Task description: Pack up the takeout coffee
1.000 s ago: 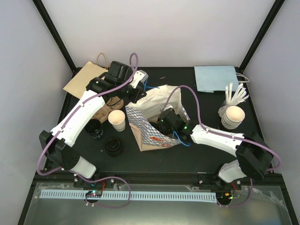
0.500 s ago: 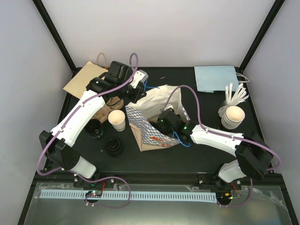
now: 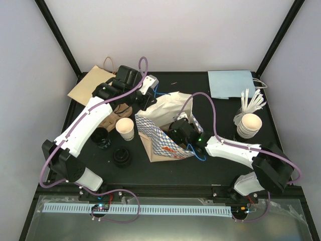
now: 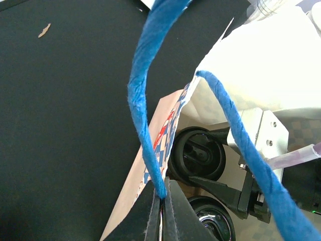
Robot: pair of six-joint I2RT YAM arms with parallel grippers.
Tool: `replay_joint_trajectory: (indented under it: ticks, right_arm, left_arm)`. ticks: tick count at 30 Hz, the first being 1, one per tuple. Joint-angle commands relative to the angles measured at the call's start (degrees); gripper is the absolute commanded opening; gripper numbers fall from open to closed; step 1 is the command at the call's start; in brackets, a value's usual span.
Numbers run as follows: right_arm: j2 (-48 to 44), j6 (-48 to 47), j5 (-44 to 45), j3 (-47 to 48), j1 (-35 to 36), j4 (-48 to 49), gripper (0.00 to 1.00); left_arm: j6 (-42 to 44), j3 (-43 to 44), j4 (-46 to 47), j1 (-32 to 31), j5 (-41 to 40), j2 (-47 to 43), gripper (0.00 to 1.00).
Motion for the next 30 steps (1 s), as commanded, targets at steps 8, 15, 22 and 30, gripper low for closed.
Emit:
replay_joint_trajectory:
  ticks: [8,15,22,30]
  right_arm:
    - [7.1,5.2,-11.2,-3.0,2.2,-20.7,0.58]
    - [7.1,-0.1,-10.3,5.4,0.4,-24.9,0.59]
    - [8.8,-4.5,-11.3,11.7,-1.3,-27.4,0.6]
    - [8.8,-5.6,-11.3,13.5,-1.6,-29.0,0.64]
  left_arm:
    - [-0.3,0.2,-0.4,0.4,-0.5,-1.3,0.02]
    - [0.0,0.6,-0.5,0.4,-0.6,-1.5,0.02]
    - [0.4,1.1,-0.8,0.4,-0.2,-1.2,0.02]
    - [0.9,1.6,-1.1,0.4,0.6,-0.8,0.02]
